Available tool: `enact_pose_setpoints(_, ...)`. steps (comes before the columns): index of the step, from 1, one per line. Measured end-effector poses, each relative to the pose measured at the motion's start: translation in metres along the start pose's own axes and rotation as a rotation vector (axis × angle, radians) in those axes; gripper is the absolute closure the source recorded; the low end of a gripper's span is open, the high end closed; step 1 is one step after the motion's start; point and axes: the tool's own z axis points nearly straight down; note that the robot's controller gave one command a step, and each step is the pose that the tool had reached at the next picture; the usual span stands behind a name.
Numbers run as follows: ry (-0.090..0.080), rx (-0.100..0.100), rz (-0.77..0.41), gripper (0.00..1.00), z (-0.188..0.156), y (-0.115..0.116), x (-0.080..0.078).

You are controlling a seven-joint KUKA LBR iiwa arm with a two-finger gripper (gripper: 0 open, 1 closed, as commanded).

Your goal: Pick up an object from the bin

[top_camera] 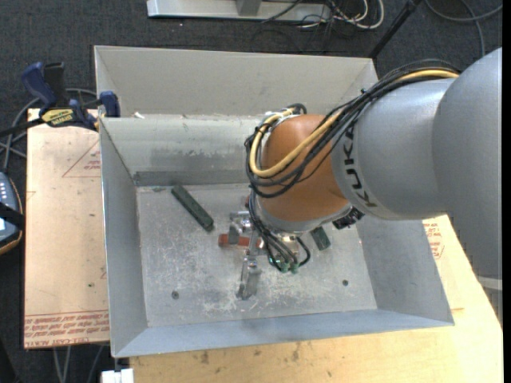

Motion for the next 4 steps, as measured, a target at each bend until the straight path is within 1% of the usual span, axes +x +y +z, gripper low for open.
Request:
enact_pose_setpoints(1,-0.011,0.0,-0.014,0.0,-0.036,-0.024,0.012)
enact_pose_setpoints(2,-0.016,-0.003,0.099,0.0,0.062,-0.022,-0.062)
enact_pose_setpoints(3,-0.015,0.001,-0.057,0.0,0.059,-0.093,-0.11)
enact_pose_setpoints(4,-0.012,-0.002,-0.166,0.0,0.059,-0.036,-0.054)
